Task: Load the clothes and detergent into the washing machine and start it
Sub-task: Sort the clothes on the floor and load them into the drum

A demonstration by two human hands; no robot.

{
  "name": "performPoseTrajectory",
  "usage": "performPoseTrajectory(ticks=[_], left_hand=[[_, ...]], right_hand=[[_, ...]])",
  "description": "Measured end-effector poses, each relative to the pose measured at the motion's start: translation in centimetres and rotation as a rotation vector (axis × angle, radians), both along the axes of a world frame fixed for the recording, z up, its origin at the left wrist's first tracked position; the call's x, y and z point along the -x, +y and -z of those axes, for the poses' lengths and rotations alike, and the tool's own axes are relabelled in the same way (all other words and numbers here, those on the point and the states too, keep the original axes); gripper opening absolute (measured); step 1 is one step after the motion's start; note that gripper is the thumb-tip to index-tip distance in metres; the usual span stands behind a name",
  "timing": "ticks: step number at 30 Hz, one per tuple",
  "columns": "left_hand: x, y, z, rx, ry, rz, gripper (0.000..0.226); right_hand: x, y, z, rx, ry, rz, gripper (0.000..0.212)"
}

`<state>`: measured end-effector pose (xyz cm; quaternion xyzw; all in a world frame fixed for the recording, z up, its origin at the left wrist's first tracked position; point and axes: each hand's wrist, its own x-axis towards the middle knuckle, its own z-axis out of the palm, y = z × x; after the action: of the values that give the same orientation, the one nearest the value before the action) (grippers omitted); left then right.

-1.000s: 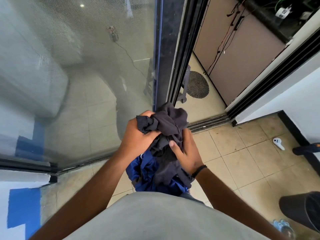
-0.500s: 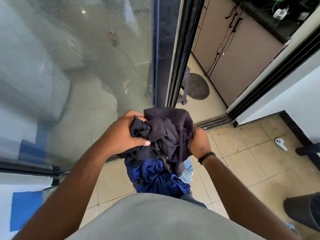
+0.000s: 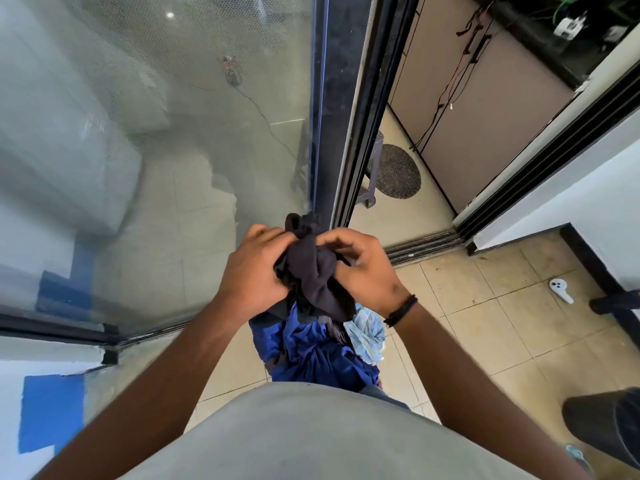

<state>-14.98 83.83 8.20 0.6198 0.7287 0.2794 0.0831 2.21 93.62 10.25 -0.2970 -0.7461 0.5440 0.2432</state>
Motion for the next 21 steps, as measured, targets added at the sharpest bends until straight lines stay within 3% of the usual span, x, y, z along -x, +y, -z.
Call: performPoseTrajectory(ticks=[3, 5, 7, 9, 10, 12, 15, 16, 18, 21], left_hand=[[-0.5, -0.5, -0.3, -0.119, -0.025, 0.008, 0.042], [-1.2, -0.8, -1.0, -0.191, -0.067, 0.067, 0.044], [-2.1, -0.9, -1.9, -0.2, -0.094, 0.156, 0.045], [-2.5, -1.0, -2.4, -0.137, -0.083, 0.218, 0.041], [-2.5, -1.1, -2.5, -0.091, -0.07, 0.241, 0.038], [-2.1, -1.5, -2.3, 0.013, -0.033, 0.282, 0.033], [-1.9, -2.0, -1.9, 0.117, 0.019, 0.273, 0.033], [-2.0, -2.0, -1.9, 0.126, 0.037, 0.257, 0.036], [-2.2, -1.9, -1.8, 0.131, 0.049, 0.238, 0.049], [-2.1, -1.6, -1.5, 0.171, 0.007, 0.168, 0.091]], right_hand=[[-2.4, 1.4, 5.5, -0.01, -0.354, -0.001, 0.086], [-4.7, 2.7, 13.4, 0.14, -0.54, -0.037, 0.085], [-5.4, 2.3, 14.6, 0.236, -0.5, -0.005, 0.068], [-3.4, 1.5, 10.2, 0.275, -0.478, 0.143, 0.036], [-2.8, 1.8, 8.9, 0.249, -0.464, 0.163, 0.036], [-2.1, 3.2, 8.1, 0.085, -0.476, 0.13, 0.062], [-1.3, 4.7, 6.2, 0.055, -0.429, 0.123, 0.078], [-0.9, 4.6, 5.7, 0.052, -0.422, 0.085, 0.061], [-0.3, 4.2, 4.4, 0.017, -0.414, -0.006, 0.008], [1.0, 2.6, 2.8, -0.043, -0.287, -0.04, 0.018]])
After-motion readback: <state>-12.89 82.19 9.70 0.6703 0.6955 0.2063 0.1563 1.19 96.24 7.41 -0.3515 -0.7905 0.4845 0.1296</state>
